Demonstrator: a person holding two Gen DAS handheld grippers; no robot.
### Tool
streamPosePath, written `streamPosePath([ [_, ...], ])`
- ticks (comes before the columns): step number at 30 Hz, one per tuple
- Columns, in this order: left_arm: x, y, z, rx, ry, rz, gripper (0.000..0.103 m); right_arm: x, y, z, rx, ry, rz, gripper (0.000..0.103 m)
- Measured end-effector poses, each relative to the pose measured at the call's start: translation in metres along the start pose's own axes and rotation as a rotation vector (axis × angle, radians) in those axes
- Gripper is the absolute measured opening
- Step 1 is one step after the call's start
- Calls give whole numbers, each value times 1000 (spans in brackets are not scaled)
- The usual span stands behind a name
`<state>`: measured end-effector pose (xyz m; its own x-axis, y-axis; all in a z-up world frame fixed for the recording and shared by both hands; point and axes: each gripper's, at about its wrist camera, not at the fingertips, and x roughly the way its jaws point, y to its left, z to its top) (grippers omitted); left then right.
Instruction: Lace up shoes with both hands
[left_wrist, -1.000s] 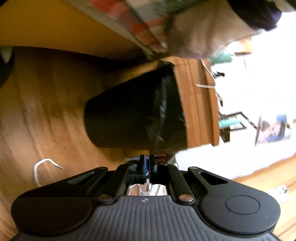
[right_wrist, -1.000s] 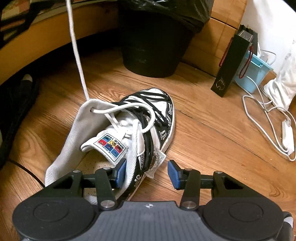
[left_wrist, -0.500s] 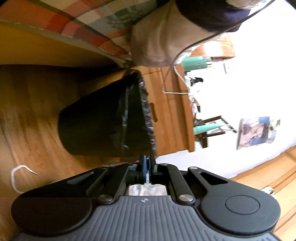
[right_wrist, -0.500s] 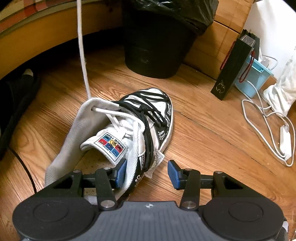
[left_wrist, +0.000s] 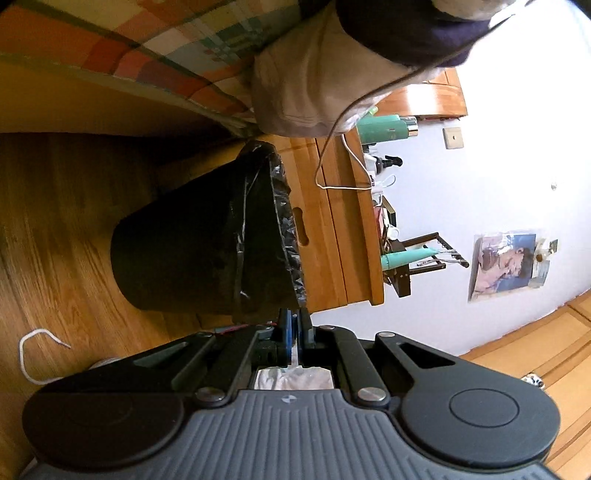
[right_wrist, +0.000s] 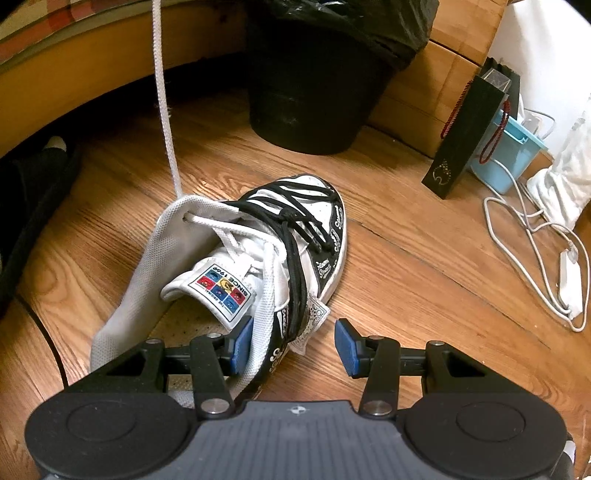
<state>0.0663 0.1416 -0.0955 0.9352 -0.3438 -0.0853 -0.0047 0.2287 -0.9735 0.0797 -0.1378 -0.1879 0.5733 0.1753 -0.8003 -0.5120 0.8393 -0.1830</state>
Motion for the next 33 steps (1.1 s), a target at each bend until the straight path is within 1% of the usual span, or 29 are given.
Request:
streamPosePath([
  [2, 1, 3, -2, 8, 6, 7, 3, 0, 0, 0, -8, 3, -1, 50],
  [7, -6, 36, -5, -15, 10, 104, 3, -1, 1, 2, -33, 9, 4, 50],
  [9, -12, 52, -7, -35, 8, 139, 3, -5, 2, 4, -40, 5, 12, 49],
  [12, -15, 81, -14, -64, 14, 196, 3, -22, -1, 10, -22, -60, 52, 49],
  [14, -17, 101, -22, -88, 25, 245, 3, -33, -3, 16, -34, -97, 97, 49],
  [16, -18, 115, -29, -89, 45, 307, 1, -43, -5, 23, -55, -147, 126, 49],
  [19, -14, 130, -39, -25, 122, 394, 2, -50, -12, 38, -49, -193, 180, 49],
  [21, -12, 140, -45, -3, 161, 437, 3, -42, -18, 52, -9, -174, 237, 49],
  [23, -9, 146, -47, 12, 185, 476, 8, -31, -22, 65, 38, -150, 289, 49],
  [25, -5, 146, -47, 50, 201, 507, 22, -20, -24, 74, 78, -132, 307, 49],
  [26, -2, 146, -47, 81, 210, 523, 25, -14, -25, 78, 98, -124, 315, 49],
  [29, 4, 140, -43, 188, 212, 567, 27, -5, -25, 81, 131, -124, 316, 49],
  [31, 9, 134, -39, 237, 204, 575, 33, -1, -23, 80, 136, -126, 313, 49],
  [33, 12, 129, -36, 298, 206, 589, 33, 4, -25, 80, 165, -116, 331, 49],
])
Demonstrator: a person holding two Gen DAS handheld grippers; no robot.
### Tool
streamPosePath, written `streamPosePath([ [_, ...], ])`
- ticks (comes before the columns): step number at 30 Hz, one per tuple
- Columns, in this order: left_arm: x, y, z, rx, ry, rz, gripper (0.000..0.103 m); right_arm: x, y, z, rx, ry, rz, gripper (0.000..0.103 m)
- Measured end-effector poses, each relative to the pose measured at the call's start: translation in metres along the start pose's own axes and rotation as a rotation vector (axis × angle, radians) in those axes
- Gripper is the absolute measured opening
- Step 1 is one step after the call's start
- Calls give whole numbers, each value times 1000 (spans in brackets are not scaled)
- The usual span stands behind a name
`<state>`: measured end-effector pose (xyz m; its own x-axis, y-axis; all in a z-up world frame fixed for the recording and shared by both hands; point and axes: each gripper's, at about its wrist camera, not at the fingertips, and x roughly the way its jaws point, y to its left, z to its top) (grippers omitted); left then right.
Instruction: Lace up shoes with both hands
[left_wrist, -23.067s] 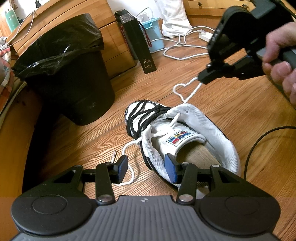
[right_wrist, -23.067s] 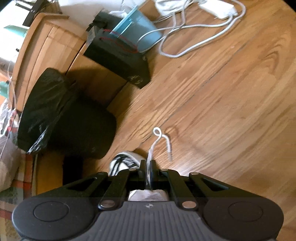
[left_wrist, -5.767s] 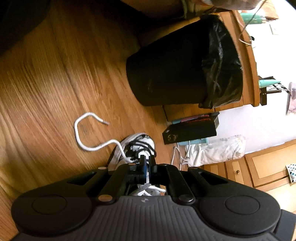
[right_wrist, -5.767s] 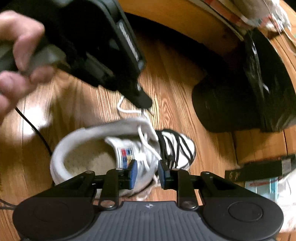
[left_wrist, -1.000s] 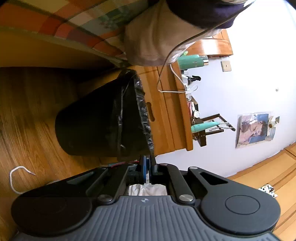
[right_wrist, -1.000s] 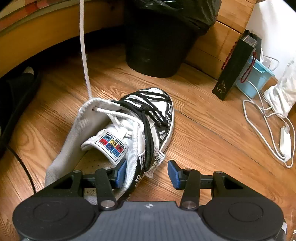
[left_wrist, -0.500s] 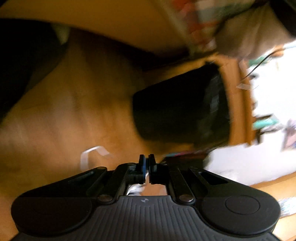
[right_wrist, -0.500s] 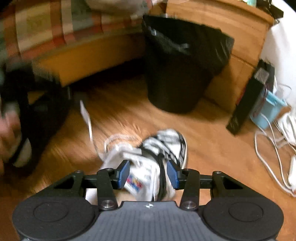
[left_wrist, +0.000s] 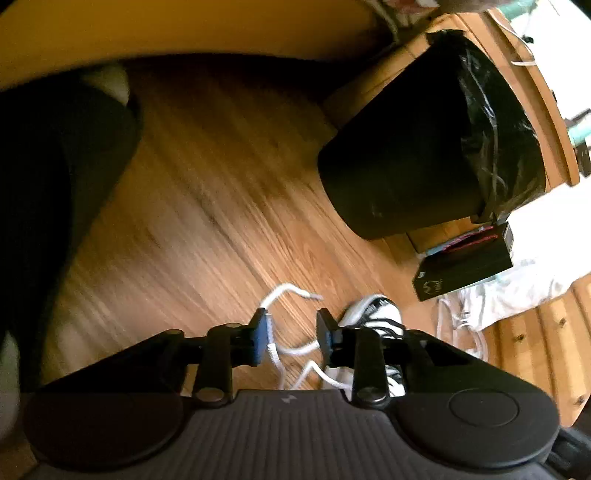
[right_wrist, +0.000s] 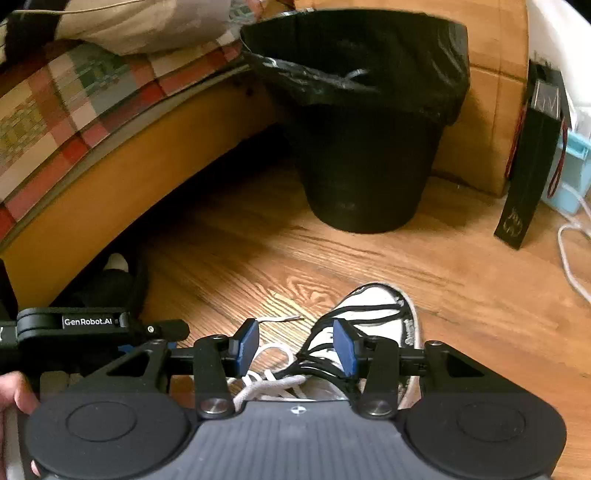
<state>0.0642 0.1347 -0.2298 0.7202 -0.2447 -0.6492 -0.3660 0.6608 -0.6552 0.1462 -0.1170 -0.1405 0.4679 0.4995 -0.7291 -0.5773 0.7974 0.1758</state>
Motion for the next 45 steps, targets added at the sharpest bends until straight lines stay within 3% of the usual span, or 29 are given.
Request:
streamPosePath([
  [7, 0, -21, 10, 202, -12, 82, 33, 22, -15, 17, 130, 6, 57, 48],
  [14, -2, -63, -9, 594, -55, 265, 35, 70, -21, 42, 216, 114, 96, 47],
  [16, -1, -68, -13, 647, -51, 274, 35, 87, -25, 47, 276, 155, 110, 45],
  [22, 1, -69, -19, 659, -38, 258, 39, 129, -39, 50, 453, 282, 83, 42],
  [28, 4, -67, -26, 618, -32, 239, 43, 141, -46, 57, 610, 334, 14, 40],
  [35, 2, -68, -26, 601, -43, 231, 43, 145, -23, 67, 492, 383, 33, 40],
  [38, 2, -69, -24, 602, -54, 227, 43, 149, -25, 67, 525, 414, 4, 35],
  [41, 0, -67, -21, 566, -58, 219, 43, 152, -27, 72, 569, 448, -20, 36],
  [45, 0, -67, -22, 563, -57, 213, 43, 158, -10, 78, 493, 491, -9, 37],
])
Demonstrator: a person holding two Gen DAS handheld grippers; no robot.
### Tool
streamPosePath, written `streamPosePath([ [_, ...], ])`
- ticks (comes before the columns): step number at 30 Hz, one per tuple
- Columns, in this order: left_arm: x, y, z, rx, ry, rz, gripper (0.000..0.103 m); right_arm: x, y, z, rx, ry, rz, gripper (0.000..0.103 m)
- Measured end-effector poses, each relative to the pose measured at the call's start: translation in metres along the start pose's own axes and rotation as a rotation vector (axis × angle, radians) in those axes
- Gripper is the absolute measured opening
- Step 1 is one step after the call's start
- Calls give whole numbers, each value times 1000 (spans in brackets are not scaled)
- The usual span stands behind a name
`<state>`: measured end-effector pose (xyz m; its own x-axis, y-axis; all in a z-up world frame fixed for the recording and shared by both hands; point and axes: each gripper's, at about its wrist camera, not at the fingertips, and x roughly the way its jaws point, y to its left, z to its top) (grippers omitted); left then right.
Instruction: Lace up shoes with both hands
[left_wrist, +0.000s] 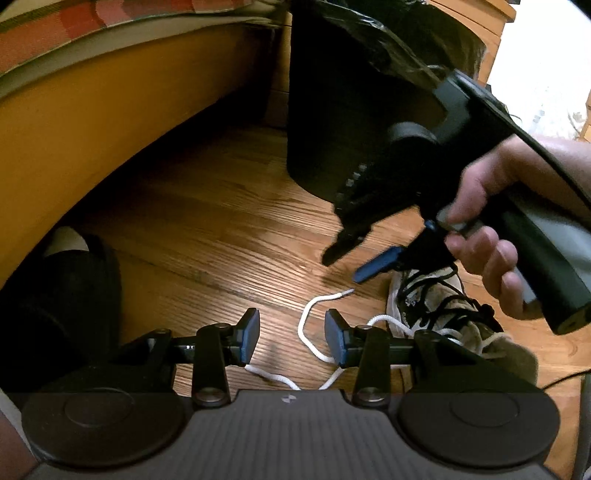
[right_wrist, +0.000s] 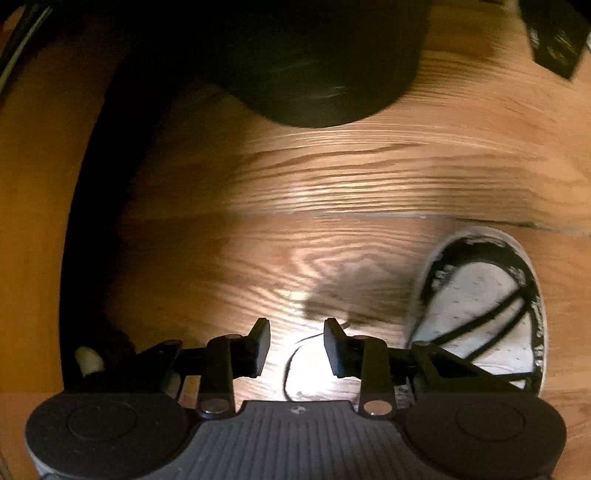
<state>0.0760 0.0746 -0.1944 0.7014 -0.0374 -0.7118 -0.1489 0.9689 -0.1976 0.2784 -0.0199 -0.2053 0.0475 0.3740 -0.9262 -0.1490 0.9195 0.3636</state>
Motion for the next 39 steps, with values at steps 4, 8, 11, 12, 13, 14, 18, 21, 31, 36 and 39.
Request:
streamPosePath([
  [4, -1, 0, -1, -8, 0, 0, 44, 7, -1, 0, 35, 24, -23, 37],
  [8, -2, 3, -1, -37, -2, 10, 46, 10, -6, -1, 108, 33, -56, 34],
  [11, -4, 7, -1, -53, -1, 10, 46, 11, -5, -2, 117, 16, -87, 33],
  [12, -4, 8, -1, -63, 0, 11, 46, 11, -4, -2, 121, 16, -96, 32],
  [13, -4, 10, -1, -72, 0, 12, 46, 12, -3, -3, 121, 19, -105, 32],
  [14, -4, 11, -1, -82, 0, 14, 46, 12, -1, -3, 121, 22, -114, 32],
  [18, -5, 12, 0, -103, 0, 6, 46, 20, 1, -6, 113, 32, -131, 31],
  [21, -7, 11, 0, -103, -3, -1, 46, 23, 4, -7, 104, 26, -150, 27],
  [31, -8, 12, -2, -118, 4, -14, 46, 27, 13, -12, 18, 18, -209, 5],
  [36, -8, 10, -2, -71, 7, -14, 46, 17, 10, -22, 7, -4, -166, 4],
  [39, -9, 11, -3, -66, 6, -19, 46, -5, 11, -30, -32, -40, -120, 4],
])
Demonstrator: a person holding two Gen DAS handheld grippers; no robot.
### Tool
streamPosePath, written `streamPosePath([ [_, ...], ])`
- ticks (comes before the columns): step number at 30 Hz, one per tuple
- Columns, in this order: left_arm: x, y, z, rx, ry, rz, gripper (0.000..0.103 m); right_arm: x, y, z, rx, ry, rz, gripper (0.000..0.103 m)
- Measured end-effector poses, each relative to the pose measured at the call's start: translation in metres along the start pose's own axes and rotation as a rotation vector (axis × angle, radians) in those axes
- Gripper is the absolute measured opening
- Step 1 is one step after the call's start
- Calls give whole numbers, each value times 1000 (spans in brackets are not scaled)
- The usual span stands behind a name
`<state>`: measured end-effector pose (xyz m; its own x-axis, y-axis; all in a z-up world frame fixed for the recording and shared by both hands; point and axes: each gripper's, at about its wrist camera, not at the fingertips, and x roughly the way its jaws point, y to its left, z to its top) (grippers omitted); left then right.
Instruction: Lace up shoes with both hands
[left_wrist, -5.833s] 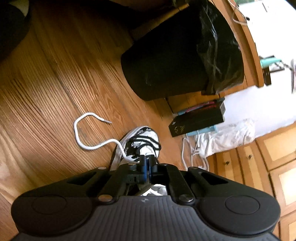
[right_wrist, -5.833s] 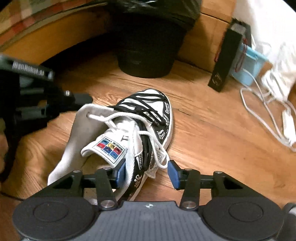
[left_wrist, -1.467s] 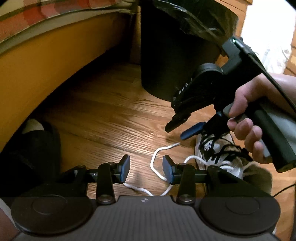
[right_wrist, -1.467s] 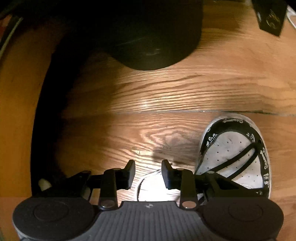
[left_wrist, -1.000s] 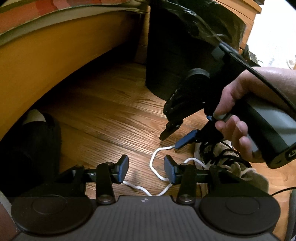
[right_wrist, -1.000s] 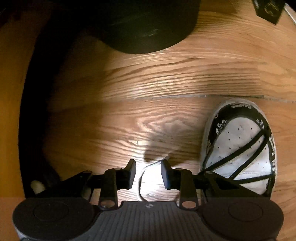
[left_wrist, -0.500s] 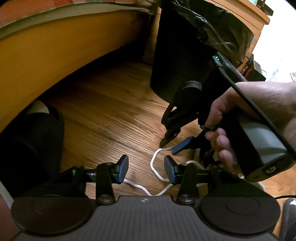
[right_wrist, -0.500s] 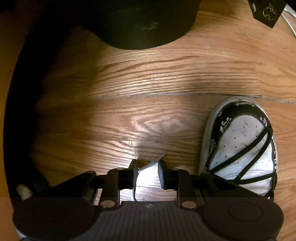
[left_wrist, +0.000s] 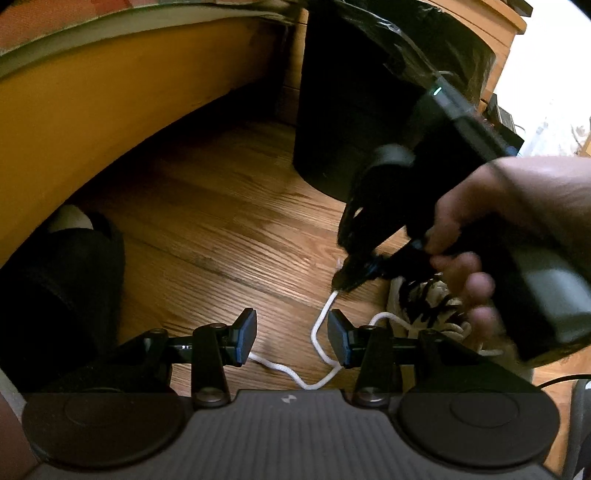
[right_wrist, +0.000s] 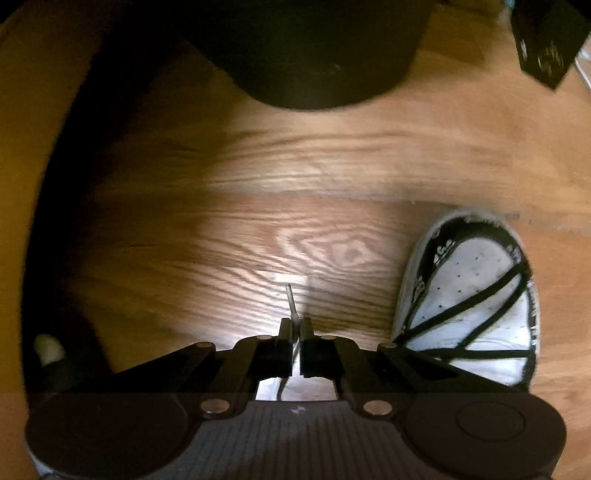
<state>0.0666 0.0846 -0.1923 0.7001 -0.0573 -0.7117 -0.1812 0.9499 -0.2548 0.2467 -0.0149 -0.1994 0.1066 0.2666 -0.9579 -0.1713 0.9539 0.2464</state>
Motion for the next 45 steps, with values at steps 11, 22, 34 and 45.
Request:
streamPosePath([
  [11, -14, -33, 8, 220, -89, -58, 50, -65, -4, -31, -92, -64, 179, 2],
  [22, -3, -29, -1, 228, -27, -43, 50, -28, -3, -3, -110, -103, 145, 13],
  [34, 1, -9, -4, 114, 4, -22, 50, 32, 11, 33, -110, -61, 24, 14],
  [45, 2, -9, -7, 85, 24, -37, 51, 42, 6, 28, -109, -80, -20, 15],
])
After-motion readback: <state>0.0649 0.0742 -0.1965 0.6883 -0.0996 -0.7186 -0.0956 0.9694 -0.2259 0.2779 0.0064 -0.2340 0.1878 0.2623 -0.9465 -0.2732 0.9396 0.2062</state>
